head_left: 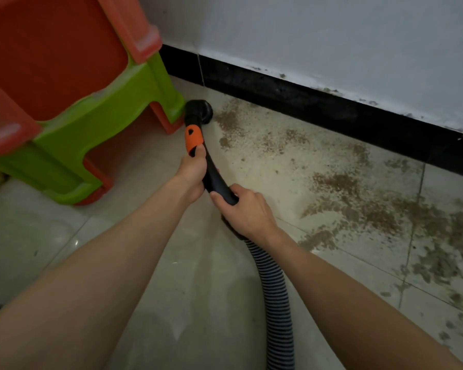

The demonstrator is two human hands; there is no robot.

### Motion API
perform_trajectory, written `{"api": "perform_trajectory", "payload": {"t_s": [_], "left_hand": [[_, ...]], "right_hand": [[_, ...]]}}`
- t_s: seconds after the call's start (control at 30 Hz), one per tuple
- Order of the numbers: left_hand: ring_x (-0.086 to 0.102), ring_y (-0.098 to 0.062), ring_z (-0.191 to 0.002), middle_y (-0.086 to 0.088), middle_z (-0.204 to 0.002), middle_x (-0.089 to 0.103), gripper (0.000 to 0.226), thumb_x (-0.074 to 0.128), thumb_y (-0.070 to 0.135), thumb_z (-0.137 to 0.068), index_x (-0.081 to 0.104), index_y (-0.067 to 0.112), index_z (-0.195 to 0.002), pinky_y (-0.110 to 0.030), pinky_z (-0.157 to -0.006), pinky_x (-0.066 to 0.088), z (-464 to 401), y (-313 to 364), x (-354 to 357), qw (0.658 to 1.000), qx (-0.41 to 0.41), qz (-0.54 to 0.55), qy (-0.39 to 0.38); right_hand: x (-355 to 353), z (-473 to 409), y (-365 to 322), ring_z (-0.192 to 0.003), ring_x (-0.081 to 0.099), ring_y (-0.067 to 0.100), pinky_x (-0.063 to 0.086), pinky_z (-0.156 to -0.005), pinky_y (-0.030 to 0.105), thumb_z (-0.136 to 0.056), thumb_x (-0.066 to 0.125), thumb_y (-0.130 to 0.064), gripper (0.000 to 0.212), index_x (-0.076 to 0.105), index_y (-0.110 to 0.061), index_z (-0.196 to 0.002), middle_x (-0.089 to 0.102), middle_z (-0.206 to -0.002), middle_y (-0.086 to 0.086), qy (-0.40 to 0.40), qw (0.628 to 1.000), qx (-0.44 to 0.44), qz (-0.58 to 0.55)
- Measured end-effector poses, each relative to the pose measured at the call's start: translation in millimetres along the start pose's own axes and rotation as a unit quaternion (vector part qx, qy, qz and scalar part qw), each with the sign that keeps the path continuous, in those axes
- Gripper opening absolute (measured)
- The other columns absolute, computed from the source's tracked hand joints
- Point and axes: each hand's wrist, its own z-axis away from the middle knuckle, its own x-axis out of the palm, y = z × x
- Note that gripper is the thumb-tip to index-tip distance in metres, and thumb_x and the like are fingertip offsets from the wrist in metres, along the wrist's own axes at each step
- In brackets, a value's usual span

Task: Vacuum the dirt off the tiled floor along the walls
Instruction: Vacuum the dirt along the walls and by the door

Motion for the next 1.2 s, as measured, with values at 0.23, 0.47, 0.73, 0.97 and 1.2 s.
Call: {"api": "perform_trajectory", "payload": {"t_s": [0.23,0.47,0.73,0.97,1.2], "left_hand": [[0.054,-0.030,-0.113,-0.014,-0.128,0.052,0.049,0.036,0.038,-0.101,0.036,0.005,-0.137,-0.042,-0.098,0.046,-39,22,14,0.997,0.049,-0.052,0.040],[0.049,-0.029,-0.120,-0.014,-0.137,0.045,0.048,0.036,0.031,-0.103,0.030,0.005,-0.142,-0.038,-0.091,0.043,-52,48,31,0.999,0.028,0.029,0.009],[0.051,-0.020,-0.102,-0.010,-0.127,0.051,0.051,0.034,0.036,-0.103,0.031,0.004,-0.143,-0.032,-0.086,0.042,-45,39,41,0.996,-0.005,0.017,-0.083],[0.055,-0.015,-0.087,-0.004,-0.100,0.055,0.045,0.036,0.036,-0.102,0.039,0.002,-0.133,-0.030,-0.082,0.044,-23,14,59,0.995,-0.008,0.004,-0.101],[0.054,-0.016,-0.086,-0.006,-0.103,0.054,0.046,0.034,0.035,-0.103,0.038,0.003,-0.136,-0.030,-0.080,0.045,3,3,75,0.991,-0.029,0.010,-0.133]], "right_hand": [[-6,-48,-6,-0.073,0.063,0.026,0.047,-0.060,0.036,-0.090,0.054,-0.057,0.036,0.050,-0.028,-0.070,0.063,-0.073,0.002,0.004,0.999,-0.019,-0.028],[-32,-82,-11,-0.073,0.064,0.022,0.051,-0.063,0.036,-0.090,0.052,-0.060,0.037,0.050,-0.028,-0.071,0.066,-0.075,0.001,-0.014,0.999,-0.026,0.018],[-34,-64,1,-0.067,0.060,0.019,0.039,-0.053,0.030,-0.090,0.047,-0.062,0.039,0.044,-0.029,-0.070,0.061,-0.070,-0.003,0.032,0.998,0.011,0.047],[-45,-30,20,-0.059,0.054,0.016,0.030,-0.050,0.030,-0.090,0.045,-0.063,0.041,0.041,-0.029,-0.069,0.056,-0.064,-0.004,0.046,0.997,0.029,0.062],[-61,-4,32,-0.058,0.052,0.015,0.031,-0.049,0.029,-0.091,0.044,-0.063,0.041,0.040,-0.028,-0.070,0.055,-0.065,-0.004,0.060,0.993,0.048,0.091]]}}
